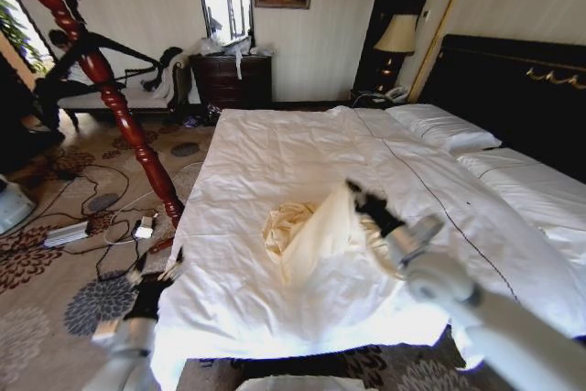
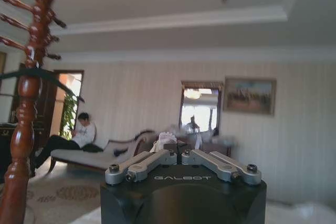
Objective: Pick up the clothes from the bed and hang them on the clothes hanger.
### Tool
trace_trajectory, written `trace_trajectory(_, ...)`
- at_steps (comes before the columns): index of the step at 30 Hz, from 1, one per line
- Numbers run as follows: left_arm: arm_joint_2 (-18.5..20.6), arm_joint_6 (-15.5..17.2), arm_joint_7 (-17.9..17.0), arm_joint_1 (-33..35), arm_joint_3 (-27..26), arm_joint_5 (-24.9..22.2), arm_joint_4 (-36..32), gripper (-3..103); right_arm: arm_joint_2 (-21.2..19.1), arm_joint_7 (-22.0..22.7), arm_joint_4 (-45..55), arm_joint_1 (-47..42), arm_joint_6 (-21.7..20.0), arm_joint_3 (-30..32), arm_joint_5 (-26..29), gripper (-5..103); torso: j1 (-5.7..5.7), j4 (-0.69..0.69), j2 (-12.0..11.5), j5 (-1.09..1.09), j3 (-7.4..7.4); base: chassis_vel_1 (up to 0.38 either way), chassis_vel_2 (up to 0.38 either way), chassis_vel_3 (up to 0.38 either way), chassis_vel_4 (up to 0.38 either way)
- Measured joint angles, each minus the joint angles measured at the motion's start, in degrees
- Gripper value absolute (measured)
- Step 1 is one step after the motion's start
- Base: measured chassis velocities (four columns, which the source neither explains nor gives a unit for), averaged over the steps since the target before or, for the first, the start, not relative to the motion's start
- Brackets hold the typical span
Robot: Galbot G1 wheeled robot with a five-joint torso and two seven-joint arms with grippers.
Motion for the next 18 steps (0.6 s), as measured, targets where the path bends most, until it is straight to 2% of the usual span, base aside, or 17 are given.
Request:
trace_trajectory(2,2.7,1.8,0.9,-4.9,5.0,-3.1,1.1,100,-4.2,0.7,-0.7,6.0,0.8,-1.2,4.5,0,0.01,0.01,0.0,0.02,0.00,0.000,0.000,0.000,0.000)
trace_trajectory(3,2.7,1.8,0.9,-4.9,5.0,-3.1,1.1,100,-4.2,0.7,-0.7,6.0,0.8,-1.2,4.5,0,0.01,0.01,0.0,0.02,0.00,0.000,0.000,0.000,0.000)
trace_trajectory(6,5.1,2.4,2.1,-10.0,12.3,-1.2,4.8,100,-7.5,1.4,-1.6,11.3,1.3,-2.0,8.1,0,0.01,0.01,0.0,0.02,0.01,0.000,0.000,0.000,0.000)
trace_trajectory(8,6.3,2.4,2.8,-13.5,19.2,1.6,7.5,100,-9.1,2.1,-1.7,13.4,1.4,-2.1,10.0,0,0.01,0.01,0.0,0.01,0.01,0.000,0.000,0.000,0.000)
trace_trajectory(9,6.3,2.4,2.8,-13.5,19.2,1.6,7.5,100,-9.1,2.1,-1.7,13.4,1.4,-2.1,10.0,0,0.01,0.01,0.0,0.01,0.01,0.000,0.000,0.000,0.000)
trace_trajectory(10,6.7,2.3,3.0,-14.6,21.5,2.7,8.3,100,-9.4,2.4,-1.6,13.7,1.4,-2.1,10.6,0,0.01,0.01,0.0,0.01,0.00,0.000,0.000,0.000,0.000)
trace_trajectory(13,7.9,0.9,3.5,-20.8,32.1,10.0,12.2,100,-9.9,2.9,-1.4,14.3,1.3,-2.1,11.5,0,0.01,0.02,0.0,0.02,0.00,0.000,0.000,0.000,0.000)
trace_trajectory(14,7.9,0.9,3.5,-20.8,32.1,10.0,12.2,100,-9.9,2.9,-1.4,14.3,1.3,-2.1,11.5,0,0.01,0.02,0.0,0.02,0.00,0.000,0.000,0.000,0.000)
trace_trajectory(18,7.8,-2.3,3.0,-29.8,40.1,19.4,18.0,100,-9.7,3.2,-1.6,13.4,1.2,-2.2,11.3,0,0.01,0.00,0.0,0.02,0.00,0.000,0.000,0.000,0.000)
